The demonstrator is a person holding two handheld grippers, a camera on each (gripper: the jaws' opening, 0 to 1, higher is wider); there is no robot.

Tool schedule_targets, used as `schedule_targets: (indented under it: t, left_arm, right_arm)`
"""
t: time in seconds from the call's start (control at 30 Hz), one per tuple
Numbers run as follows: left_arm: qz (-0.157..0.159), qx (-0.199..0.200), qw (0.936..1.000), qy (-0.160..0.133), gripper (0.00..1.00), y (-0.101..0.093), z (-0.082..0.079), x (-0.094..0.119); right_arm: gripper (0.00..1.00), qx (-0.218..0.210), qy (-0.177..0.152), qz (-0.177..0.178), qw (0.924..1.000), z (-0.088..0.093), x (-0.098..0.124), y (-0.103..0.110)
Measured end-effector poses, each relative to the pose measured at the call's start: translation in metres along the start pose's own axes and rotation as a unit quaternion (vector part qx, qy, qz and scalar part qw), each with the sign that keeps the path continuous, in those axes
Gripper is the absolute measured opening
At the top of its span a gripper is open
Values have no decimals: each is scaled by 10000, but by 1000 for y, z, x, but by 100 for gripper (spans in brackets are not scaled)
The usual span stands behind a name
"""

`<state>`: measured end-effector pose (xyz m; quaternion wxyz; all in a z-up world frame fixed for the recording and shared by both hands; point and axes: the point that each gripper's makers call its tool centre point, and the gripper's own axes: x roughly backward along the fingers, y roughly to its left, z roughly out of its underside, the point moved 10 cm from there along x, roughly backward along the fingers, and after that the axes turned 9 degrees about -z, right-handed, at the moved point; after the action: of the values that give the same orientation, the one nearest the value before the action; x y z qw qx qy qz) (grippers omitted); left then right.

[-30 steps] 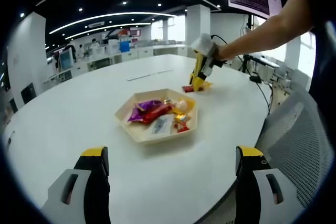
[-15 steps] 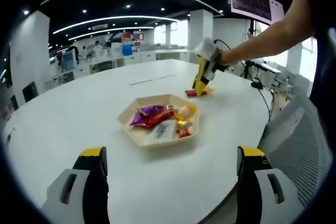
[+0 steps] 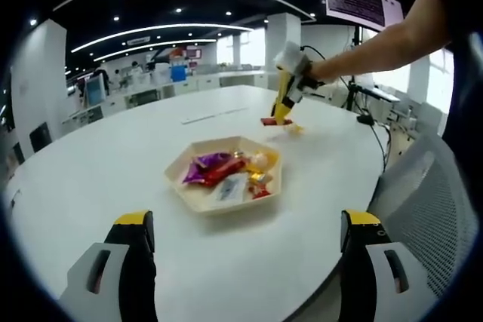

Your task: Place the target food into the container with the food tongs after gripping and lifting it, then release it inside without dropping or visibly crushing the food.

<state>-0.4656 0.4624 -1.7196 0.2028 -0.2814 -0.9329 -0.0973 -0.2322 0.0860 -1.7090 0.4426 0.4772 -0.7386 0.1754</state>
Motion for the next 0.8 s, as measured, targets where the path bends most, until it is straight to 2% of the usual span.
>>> schedule_targets:
  t: [0.27, 0.8]
  left_arm:
    - [-12, 28, 10000, -13, 99, 1, 0, 0]
    - [-15, -17, 10000, -32, 99, 0, 0, 0]
  right_arm:
    - [23, 52, 123, 101, 9999, -3, 6, 4]
    - [24, -120, 105, 185, 9997, -11, 28, 2]
